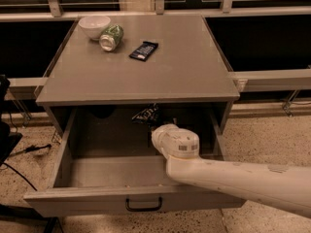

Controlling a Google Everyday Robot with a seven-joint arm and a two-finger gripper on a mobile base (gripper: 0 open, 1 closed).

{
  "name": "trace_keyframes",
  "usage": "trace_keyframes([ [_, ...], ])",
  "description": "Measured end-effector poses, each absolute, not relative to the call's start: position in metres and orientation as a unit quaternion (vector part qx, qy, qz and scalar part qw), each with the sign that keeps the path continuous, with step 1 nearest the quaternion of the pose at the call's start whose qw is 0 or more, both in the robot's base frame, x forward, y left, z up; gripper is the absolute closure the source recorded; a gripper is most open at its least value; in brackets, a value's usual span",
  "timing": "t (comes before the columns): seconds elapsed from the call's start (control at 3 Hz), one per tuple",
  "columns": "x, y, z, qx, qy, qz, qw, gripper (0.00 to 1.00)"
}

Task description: Pick blue chip bag from top drawer and place on counter

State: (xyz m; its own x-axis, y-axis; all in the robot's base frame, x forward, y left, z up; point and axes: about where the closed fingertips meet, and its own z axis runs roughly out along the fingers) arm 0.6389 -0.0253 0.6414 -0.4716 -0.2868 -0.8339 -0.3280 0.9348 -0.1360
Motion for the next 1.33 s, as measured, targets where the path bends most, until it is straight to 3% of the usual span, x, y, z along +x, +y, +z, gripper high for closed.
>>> trace_keyframes([
  [1.33,0.630,-0.027,0.673,-0.255,0.835,0.028,0.487,1.00],
])
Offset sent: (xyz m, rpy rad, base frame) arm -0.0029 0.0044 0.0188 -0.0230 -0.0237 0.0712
